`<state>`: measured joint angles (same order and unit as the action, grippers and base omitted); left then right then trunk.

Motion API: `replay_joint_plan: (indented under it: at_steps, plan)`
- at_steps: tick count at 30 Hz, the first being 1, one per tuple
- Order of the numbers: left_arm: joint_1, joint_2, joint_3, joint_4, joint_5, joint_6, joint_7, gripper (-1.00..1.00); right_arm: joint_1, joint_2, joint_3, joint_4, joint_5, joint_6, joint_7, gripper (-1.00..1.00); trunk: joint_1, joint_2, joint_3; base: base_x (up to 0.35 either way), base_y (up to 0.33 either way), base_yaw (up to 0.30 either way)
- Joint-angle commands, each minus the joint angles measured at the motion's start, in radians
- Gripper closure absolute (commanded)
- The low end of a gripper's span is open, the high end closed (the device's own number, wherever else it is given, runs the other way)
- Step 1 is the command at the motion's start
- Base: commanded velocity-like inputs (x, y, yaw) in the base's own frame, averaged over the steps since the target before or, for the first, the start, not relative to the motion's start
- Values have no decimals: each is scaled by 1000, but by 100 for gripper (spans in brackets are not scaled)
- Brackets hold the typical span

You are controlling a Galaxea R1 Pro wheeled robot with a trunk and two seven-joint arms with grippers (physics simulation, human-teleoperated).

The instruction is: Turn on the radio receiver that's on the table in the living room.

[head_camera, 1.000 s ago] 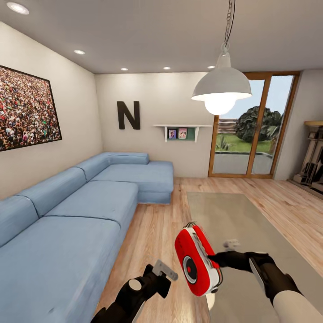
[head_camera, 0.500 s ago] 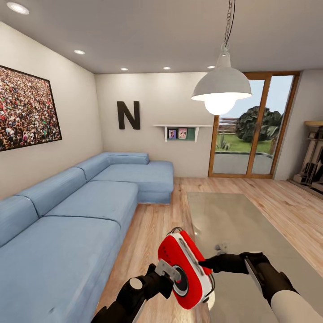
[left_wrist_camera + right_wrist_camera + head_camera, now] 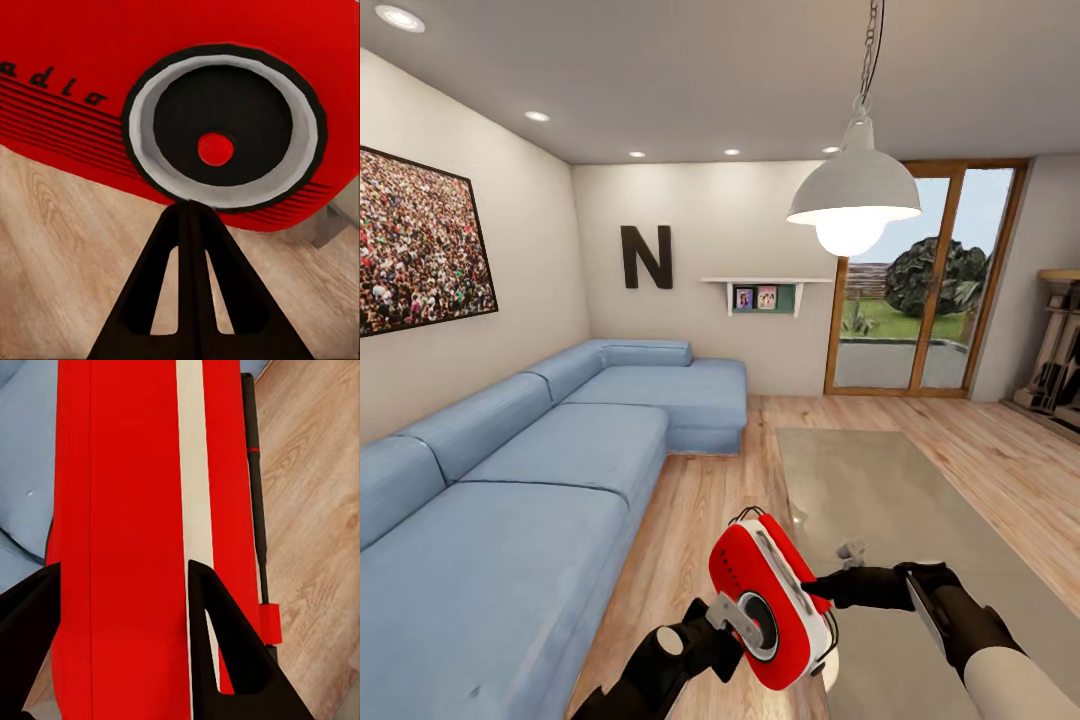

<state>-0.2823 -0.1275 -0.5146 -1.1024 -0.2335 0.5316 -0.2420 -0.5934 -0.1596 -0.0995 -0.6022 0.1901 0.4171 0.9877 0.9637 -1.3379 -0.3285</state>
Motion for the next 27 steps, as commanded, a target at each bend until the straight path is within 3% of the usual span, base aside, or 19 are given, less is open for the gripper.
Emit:
replay_joint_plan:
  at_steps: [1, 7, 12, 15, 20, 21, 24, 27]
  plan:
    - [0, 0, 0, 1, -4, 7, 0, 100, 0, 0, -1, -1, -6, 2, 0, 100, 0, 0, 0, 0, 0, 0]
    - [0, 1, 1, 1, -8, 11, -1, 100, 0, 0, -2, -1, -2, 2, 0, 100, 0, 0, 0, 0, 0, 0]
    - [-1, 0, 3, 11, -11, 10, -82, 100, 0, 0, 0, -1, 2, 2, 0, 100, 0, 0, 0, 0, 0, 0]
    - [-4, -5, 5, 27, -12, 10, -95, 100, 0, 0, 2, -1, 1, 2, 0, 100, 0, 0, 0, 0, 0, 0]
    - [-53, -11, 8, 78, -12, 9, -99, 100, 0, 0, 8, -1, 0, 2, 0, 100, 0, 0, 0, 0, 0, 0]
    - [-66, -10, 13, 91, -12, 8, -100, 100, 0, 0, 9, -1, -1, 2, 0, 100, 0, 0, 0, 0, 0, 0]
    - [-97, -10, 94, 111, -11, 4, -101, 100, 0, 0, 9, -1, -1, 2, 0, 100, 0, 0, 0, 0, 0, 0]
    - [-117, -12, 118, 118, -10, 5, -101, 100, 0, 0, 9, -1, -1, 2, 0, 100, 0, 0, 0, 0, 0, 0]
